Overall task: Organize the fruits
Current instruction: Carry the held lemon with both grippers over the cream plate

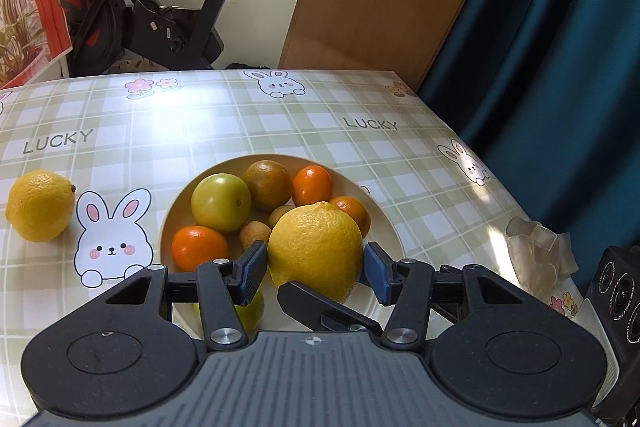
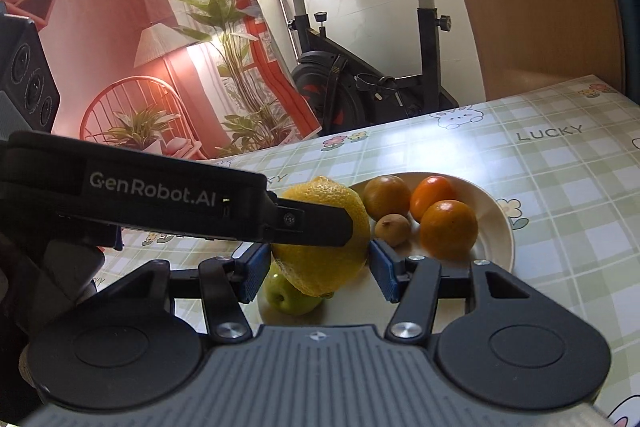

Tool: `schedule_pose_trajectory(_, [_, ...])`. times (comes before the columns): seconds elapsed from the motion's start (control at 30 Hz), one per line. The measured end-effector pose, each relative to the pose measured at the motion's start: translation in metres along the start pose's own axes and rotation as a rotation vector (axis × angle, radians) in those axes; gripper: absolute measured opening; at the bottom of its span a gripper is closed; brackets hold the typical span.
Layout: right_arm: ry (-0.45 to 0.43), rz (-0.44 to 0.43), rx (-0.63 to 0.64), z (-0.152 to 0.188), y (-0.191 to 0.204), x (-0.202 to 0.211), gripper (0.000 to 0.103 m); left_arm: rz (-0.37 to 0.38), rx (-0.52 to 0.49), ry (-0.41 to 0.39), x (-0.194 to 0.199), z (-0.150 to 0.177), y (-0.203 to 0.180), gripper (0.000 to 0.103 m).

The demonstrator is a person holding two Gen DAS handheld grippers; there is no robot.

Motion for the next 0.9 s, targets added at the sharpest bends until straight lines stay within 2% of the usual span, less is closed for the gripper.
schedule_pose_trajectory(0.4, [0.043, 0.023, -0.054, 0.008, -0.014, -0.011, 0.057, -0.028, -0.004, 0.059, -0.022, 0.001, 0.006, 0.056])
schedule_pose_trajectory(0.63, [0.061, 0.023, -0.054, 0.013, -0.014, -0.017, 0.057, -0.027, -0.007, 0.05, -0.021, 0.002, 0.007, 0.054])
schedule_pose_trajectory(0.9, [0.028, 0.013, -0.02, 0.02, -0.012, -0.015, 0.057, -0.033, 0.008, 0.014, -0.014, 0.005, 0.008, 0.054])
Point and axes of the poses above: each gripper's, at about its wrist camera, not at the fingertips, and x roughly against the way its jaws point, y to its left, z to its underside, the point moved 1 cm from there along -x, roughly the way its jaws point, and after that the axes turned 3 degrees about -z, right-handed, at the moved point
